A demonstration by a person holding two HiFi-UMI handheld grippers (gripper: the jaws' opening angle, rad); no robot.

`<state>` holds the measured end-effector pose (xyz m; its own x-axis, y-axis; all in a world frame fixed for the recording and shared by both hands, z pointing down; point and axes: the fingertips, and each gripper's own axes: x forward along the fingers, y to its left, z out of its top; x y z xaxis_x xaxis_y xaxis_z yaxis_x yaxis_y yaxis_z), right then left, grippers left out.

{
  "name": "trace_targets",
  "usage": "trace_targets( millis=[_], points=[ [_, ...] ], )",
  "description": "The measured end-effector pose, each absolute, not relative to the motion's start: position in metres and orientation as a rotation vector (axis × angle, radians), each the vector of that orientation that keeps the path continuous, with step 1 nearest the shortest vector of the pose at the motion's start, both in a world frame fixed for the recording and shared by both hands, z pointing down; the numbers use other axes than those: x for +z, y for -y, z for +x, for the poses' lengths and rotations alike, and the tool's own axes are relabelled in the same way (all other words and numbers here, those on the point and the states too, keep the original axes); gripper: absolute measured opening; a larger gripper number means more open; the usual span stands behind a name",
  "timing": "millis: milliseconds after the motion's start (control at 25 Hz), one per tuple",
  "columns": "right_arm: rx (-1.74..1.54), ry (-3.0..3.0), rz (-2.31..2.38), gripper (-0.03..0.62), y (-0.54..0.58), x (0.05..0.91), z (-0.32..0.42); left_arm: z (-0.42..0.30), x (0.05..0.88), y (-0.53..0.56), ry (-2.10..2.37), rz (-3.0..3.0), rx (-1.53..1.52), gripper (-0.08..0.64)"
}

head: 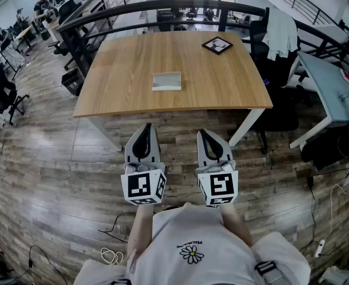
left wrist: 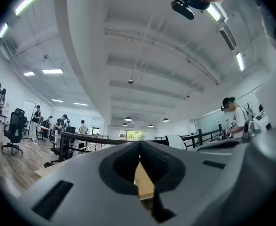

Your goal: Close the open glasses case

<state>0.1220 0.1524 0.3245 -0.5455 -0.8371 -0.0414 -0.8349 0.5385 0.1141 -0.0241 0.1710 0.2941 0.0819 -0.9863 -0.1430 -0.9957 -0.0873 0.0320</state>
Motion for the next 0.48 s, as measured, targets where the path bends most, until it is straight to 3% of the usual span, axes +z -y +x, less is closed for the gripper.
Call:
trace_targets(
  millis=[480],
  points=[
    [-0.162, 2.807, 1.379, 0.006, -0.158, 0.327, 0.111, -0.024, 0.299, -0.178, -2.087, -2.249, 0.143, 0.017]
  ],
)
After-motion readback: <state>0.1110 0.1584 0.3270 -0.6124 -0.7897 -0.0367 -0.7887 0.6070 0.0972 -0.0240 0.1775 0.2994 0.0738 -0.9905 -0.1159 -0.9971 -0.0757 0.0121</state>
